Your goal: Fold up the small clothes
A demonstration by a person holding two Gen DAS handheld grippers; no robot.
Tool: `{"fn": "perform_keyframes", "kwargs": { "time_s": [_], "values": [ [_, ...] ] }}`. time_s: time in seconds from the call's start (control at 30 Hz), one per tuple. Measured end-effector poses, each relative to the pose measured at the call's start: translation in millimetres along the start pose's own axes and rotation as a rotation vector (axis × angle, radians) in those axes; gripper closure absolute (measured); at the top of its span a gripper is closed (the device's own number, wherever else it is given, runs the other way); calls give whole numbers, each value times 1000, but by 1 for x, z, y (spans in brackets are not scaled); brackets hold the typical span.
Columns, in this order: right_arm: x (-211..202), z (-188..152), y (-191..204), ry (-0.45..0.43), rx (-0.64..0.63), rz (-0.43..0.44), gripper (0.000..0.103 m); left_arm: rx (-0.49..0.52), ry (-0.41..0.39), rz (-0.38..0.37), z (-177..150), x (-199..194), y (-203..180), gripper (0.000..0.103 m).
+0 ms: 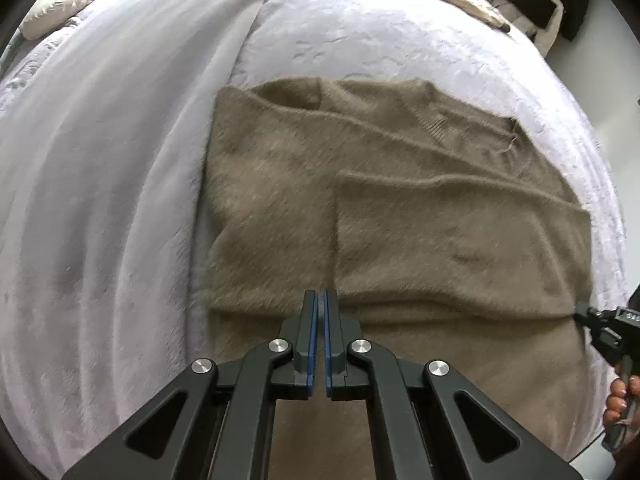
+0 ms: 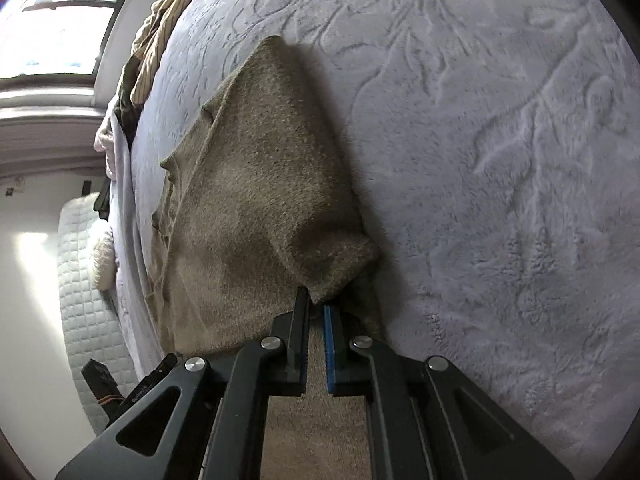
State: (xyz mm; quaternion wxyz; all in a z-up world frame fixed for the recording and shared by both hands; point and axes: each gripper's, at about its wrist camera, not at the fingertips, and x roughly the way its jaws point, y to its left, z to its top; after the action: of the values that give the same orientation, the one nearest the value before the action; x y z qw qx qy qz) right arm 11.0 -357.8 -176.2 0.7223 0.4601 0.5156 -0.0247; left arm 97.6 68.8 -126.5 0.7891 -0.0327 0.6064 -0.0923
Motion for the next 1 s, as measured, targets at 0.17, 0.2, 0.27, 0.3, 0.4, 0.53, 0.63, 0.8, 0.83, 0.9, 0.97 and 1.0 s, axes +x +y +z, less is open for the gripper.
{"fn": "perform_keyframes", "kwargs": {
  "time_s": [0.17, 0.2, 0.27, 0.3, 0.4, 0.53, 0.63, 0.8, 0.83, 0.9, 0.97, 1.0],
  "values": [
    [-9, -4, 9, 10, -24, -57, 85, -82, 116, 18, -3, 13, 13, 100],
    [-13, -4, 10, 1, -26, -61, 77, -91, 113, 9, -5, 11, 17, 100],
    [-29, -5, 16, -65, -62, -61, 60, -92, 77, 15, -6, 2, 20, 100],
    [-36, -4, 18, -95, -80, -67, 50, -88, 60, 19, -6, -2, 21, 100],
    [-41, 9, 11, -118, -97, -74, 45, -91, 49, 1, -8, -5, 23, 39],
    [-26, 28, -11, -79, -21, 0, 45, -85, 7, 25, -11, -10, 22, 2],
    [-19, 37, -23, -73, 65, 123, 45, -50, 5, -8, -13, -10, 8, 2],
    [-9, 53, -11, -11, 48, 152, 95, 36, 6, -12, -10, -1, -34, 2],
    [-13, 55, 0, -22, -21, 115, 95, 56, 15, -3, -13, 7, -41, 2],
    [-17, 59, 13, -47, -142, 7, 95, 78, 36, 10, -19, 20, -49, 2],
    [-9, 65, 5, -24, -137, -74, 95, 85, 59, 23, -20, 27, -53, 2],
    [-9, 65, -2, -24, -107, -42, 95, 87, 57, 37, -23, 31, -54, 2]
  ]
}}
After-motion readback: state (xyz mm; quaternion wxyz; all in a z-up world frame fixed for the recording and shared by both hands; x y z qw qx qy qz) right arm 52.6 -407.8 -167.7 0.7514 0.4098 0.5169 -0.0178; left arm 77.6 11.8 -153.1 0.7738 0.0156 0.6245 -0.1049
